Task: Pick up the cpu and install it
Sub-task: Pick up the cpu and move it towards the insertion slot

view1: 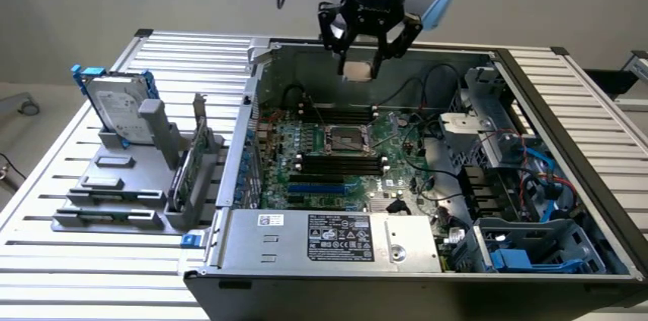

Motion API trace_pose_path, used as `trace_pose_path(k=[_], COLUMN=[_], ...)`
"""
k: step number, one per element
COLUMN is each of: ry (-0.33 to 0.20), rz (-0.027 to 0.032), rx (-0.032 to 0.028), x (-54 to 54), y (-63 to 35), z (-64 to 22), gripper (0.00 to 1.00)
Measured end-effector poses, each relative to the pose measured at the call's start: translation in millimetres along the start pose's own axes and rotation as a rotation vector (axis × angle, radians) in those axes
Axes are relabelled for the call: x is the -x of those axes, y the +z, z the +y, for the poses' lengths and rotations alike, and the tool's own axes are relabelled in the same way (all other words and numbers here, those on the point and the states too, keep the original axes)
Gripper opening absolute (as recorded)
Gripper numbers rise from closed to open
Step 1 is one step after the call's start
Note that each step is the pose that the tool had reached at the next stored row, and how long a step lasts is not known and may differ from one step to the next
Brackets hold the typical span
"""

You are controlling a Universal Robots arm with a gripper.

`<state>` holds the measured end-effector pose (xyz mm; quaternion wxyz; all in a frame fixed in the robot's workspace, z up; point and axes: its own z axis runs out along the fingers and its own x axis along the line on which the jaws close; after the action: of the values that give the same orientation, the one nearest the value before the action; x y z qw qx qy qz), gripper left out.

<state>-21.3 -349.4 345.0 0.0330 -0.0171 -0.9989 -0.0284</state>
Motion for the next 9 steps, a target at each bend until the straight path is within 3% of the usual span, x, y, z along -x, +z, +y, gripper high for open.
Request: trace_pose_path(k=[9], ry=[0.0], rz=[0.0], rx=[0.0], x=[2.6], y=[16.3], z=[-0.9], gripper=[0.55])
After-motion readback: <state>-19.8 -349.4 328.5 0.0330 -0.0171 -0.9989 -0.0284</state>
